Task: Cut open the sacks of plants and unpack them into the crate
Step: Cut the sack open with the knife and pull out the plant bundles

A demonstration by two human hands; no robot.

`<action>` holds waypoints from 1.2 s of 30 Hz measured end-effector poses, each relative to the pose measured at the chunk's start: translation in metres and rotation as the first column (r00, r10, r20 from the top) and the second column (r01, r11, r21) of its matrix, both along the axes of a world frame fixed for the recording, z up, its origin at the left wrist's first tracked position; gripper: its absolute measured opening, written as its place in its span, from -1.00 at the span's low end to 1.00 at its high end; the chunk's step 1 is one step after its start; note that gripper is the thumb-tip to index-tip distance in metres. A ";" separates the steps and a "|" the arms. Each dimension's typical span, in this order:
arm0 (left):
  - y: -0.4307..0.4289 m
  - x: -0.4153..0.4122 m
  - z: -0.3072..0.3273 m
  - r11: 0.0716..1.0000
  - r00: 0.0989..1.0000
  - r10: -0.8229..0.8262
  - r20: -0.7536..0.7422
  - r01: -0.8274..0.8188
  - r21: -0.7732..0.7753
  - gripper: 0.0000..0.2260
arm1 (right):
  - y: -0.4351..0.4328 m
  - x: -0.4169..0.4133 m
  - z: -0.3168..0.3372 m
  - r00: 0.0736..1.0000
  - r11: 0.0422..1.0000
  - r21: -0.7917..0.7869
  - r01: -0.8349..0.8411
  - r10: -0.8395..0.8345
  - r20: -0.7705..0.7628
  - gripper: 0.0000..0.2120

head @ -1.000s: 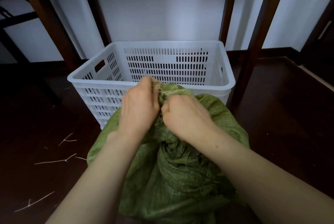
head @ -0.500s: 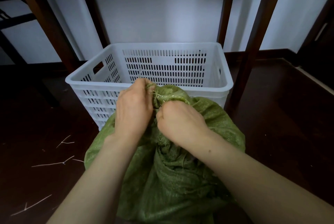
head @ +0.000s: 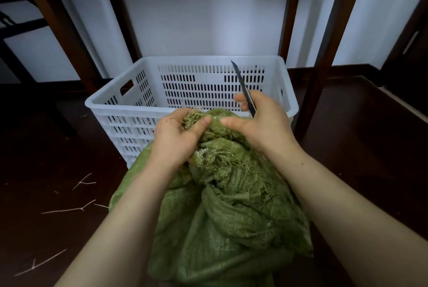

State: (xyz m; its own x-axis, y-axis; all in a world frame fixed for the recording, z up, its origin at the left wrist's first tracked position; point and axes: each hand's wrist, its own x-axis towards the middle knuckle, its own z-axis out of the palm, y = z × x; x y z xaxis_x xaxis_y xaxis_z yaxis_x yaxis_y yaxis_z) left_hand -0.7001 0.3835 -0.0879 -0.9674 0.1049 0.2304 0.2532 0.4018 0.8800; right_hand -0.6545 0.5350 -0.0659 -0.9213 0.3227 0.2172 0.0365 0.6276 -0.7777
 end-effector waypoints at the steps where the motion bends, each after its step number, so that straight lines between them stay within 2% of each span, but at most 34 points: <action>1: 0.000 0.000 0.001 0.999 1.000 -0.022 0.008 0.021 0.026 -0.79 | 0.000 -0.001 0.001 1.000 0.997 0.083 0.000 0.001 -0.007 -0.42; 3: -0.001 0.001 0.004 0.996 0.998 -0.065 0.012 0.064 0.065 -0.90 | 0.000 -0.004 0.001 0.999 0.988 0.148 -0.043 0.041 0.014 -0.34; 4: -0.001 0.002 0.005 0.994 0.997 -0.078 0.006 0.077 0.077 -0.96 | 0.000 -0.007 0.000 0.997 0.988 0.136 -0.070 0.065 0.040 -0.38; 7: -0.001 0.005 0.006 0.981 0.996 -0.088 -0.022 0.090 0.169 -0.93 | 0.001 -0.011 -0.008 0.985 0.989 0.095 -0.113 0.099 0.143 -0.85; 8: 0.000 0.005 0.005 0.979 0.997 -0.067 -0.037 0.073 0.191 -0.91 | 0.002 -0.011 -0.010 0.984 0.988 0.109 -0.112 0.095 0.151 -0.89; 12: 0.003 0.007 0.007 0.947 0.999 0.030 0.012 -0.032 0.319 -0.94 | 0.010 -0.019 -0.014 0.994 0.995 0.069 -0.078 0.072 0.080 -0.79; 16: 0.006 0.011 0.010 0.916 0.993 0.032 0.115 -0.075 0.394 -0.98 | 0.019 -0.027 -0.021 0.998 0.996 0.088 -0.018 0.013 0.056 -0.75; 20: 0.004 0.009 0.007 0.898 0.987 0.049 0.153 -0.111 0.426 -0.96 | 0.026 -0.030 -0.026 0.996 0.999 -0.030 -0.014 0.017 0.084 -0.74; 26: -0.005 0.001 0.011 0.897 0.963 0.051 0.263 -0.160 0.411 -0.96 | 0.021 -0.025 -0.020 0.995 0.973 -0.227 -0.047 0.067 0.079 -0.86; 27: -0.008 -0.001 0.013 0.906 0.959 0.005 0.284 -0.124 0.405 -0.89 | 0.020 -0.022 -0.017 0.991 0.966 -0.246 -0.077 0.100 0.084 -0.86; 28: -0.010 -0.002 0.015 0.925 0.952 -0.041 0.302 -0.079 0.373 -0.73 | 0.018 -0.021 -0.013 0.988 0.961 -0.256 -0.103 0.129 0.085 -0.86; 30: -0.008 0.003 0.017 0.978 0.948 -0.102 0.301 0.041 0.205 -0.42 | 0.016 -0.019 -0.006 0.987 0.961 -0.250 -0.122 0.144 0.073 -0.86; 31: -0.006 0.006 0.015 0.990 0.955 -0.118 0.272 0.093 0.104 -0.43 | 0.016 -0.019 -0.004 0.990 0.963 -0.245 -0.109 0.128 0.064 -0.87; 33: -0.002 0.006 0.009 0.989 0.965 -0.094 0.245 0.119 -0.090 -0.60 | 0.019 -0.019 -0.002 0.993 0.961 -0.270 -0.067 0.090 0.076 -0.91; 36: -0.006 0.004 0.000 0.969 0.948 -0.096 0.303 0.158 -0.188 -0.70 | 0.024 -0.013 -0.005 0.979 0.912 -0.409 -0.020 0.101 0.178 -0.91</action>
